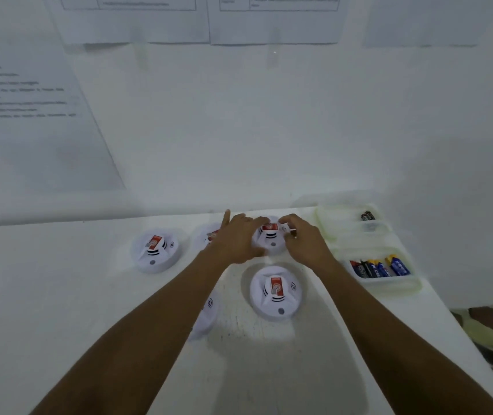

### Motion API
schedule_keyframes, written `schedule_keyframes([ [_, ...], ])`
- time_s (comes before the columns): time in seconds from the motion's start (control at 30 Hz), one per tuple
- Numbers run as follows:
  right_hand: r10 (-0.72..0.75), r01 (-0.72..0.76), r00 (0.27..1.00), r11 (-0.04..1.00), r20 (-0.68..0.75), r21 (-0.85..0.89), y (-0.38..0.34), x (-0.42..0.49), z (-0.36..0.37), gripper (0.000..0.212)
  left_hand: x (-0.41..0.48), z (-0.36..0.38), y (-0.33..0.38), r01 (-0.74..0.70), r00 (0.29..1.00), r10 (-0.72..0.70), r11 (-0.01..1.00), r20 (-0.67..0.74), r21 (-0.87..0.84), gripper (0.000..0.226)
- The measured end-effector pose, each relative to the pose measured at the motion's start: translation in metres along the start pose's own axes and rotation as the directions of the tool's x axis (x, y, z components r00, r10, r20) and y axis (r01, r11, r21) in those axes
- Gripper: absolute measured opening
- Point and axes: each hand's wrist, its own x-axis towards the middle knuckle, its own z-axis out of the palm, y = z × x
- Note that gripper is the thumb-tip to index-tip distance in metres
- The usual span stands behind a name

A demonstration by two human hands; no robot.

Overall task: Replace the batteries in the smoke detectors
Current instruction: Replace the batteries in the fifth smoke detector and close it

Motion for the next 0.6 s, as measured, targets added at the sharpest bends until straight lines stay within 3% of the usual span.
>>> schedule_keyframes([
  [0.1, 0.011, -0.009, 1.0, 0.995, -0.015, 0.095, 0.004, -0.003, -0.005, 0.035, 0.002, 0.0, 0.003, -0.012, 0.999, 0.009, 0.998, -0.04, -0.061, 0.073],
  [0.23, -0.094, 0.094, 0.996, 0.976, -0.014, 0.198, 0.001, -0.013, -0.019, 0.043, -0.015, -0.011, -0.002, -0.103, 0.979, 0.019, 0.904, -0.204, -0.414, 0.066],
  [0.3, -0.228, 0.23, 0.973, 0.962, -0.03, 0.15, -0.004, -0.02, -0.027, 0.052, -0.024, -0.017, -0.005, -0.143, 0.962, 0.012, 0.875, -0.273, -0.463, 0.062],
  [0.37, -0.355, 0.355, 0.933, 0.935, -0.059, -0.016, -0.007, -0.028, -0.033, 0.057, -0.035, -0.022, -0.005, -0.138, 0.96, -0.003, 0.864, -0.278, -0.485, 0.061],
  [0.47, -0.466, 0.442, 0.88, 0.876, -0.097, -0.193, -0.014, -0.042, -0.038, 0.058, -0.053, -0.03, 0.002, -0.084, 0.954, -0.107, 0.802, -0.28, -0.592, 0.05],
  [0.53, -0.48, 0.452, 0.867, 0.871, -0.132, -0.193, -0.02, -0.052, -0.039, 0.054, -0.065, -0.034, 0.008, -0.073, 0.938, -0.163, 0.771, -0.306, -0.633, 0.049],
  [0.6, -0.41, 0.411, 0.888, 0.911, -0.208, -0.04, -0.025, -0.059, -0.041, 0.048, -0.078, -0.034, 0.015, -0.096, 0.934, -0.176, 0.717, -0.312, -0.691, 0.052],
])
